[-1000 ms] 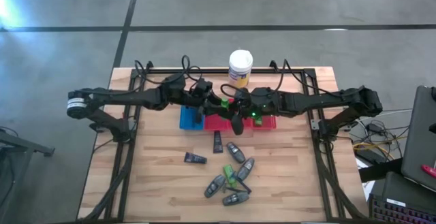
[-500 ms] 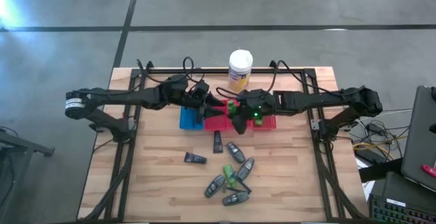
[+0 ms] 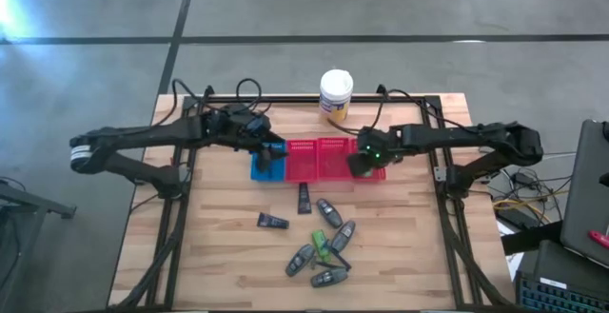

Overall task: Pick & Place Travel size toiletries
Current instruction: Put the green shampoo into the right red bin, then put the blue shave cream into the left red bin

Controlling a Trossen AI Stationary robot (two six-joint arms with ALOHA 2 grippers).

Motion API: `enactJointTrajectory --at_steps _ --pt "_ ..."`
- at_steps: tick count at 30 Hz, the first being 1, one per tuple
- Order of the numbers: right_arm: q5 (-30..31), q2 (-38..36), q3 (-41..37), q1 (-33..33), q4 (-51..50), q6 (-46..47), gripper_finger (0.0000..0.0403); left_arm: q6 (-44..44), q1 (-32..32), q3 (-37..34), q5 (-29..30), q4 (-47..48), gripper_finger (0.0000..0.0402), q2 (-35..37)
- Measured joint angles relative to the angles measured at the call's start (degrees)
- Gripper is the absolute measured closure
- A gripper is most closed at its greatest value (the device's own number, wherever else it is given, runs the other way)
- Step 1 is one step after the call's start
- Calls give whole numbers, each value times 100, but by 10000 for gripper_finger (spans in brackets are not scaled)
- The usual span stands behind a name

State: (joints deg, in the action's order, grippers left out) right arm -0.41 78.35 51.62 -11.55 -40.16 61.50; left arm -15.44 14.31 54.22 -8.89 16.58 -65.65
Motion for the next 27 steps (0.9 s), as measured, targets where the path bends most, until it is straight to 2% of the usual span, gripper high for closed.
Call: enactJointTrajectory --at_steps 3,7,10,14,20,27 --pt "41 14 -358 -287 272 141 267 8 -2 -4 -2 319 149 63" --pt "63 13 -549 -424 274 159 244 111 -11 -4 -17 1344 149 116" --pt "41 13 -589 -426 263 164 217 588 -81 -39 -101 2154 149 109" --pt "49 13 -524 -421 264 77 174 1476 -330 -287 -398 2563 149 107" --pt "267 2 -200 -344 228 -386 110 2185 -882 -944 -971 2190 149 103" --pt "801 2 396 -210 -423 -731 59 2298 -1898 -1745 -813 457 149 15"
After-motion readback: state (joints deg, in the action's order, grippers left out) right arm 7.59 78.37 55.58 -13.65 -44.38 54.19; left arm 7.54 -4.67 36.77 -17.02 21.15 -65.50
